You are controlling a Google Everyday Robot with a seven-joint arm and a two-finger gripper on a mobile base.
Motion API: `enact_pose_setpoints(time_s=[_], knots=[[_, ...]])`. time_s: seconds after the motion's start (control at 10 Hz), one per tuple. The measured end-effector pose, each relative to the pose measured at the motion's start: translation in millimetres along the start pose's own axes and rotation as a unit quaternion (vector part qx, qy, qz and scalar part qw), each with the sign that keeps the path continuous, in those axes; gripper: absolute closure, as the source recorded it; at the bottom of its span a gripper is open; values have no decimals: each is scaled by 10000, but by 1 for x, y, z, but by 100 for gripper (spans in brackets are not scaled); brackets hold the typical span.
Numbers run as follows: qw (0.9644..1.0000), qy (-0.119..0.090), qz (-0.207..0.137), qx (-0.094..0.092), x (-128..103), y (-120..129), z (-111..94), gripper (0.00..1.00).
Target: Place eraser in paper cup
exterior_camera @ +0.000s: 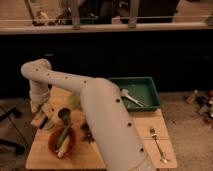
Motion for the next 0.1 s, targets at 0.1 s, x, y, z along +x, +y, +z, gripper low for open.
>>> enact_pose_setpoints(time_s=[0.1], knots=[[10000, -5, -2, 1, 0, 0, 0, 20]])
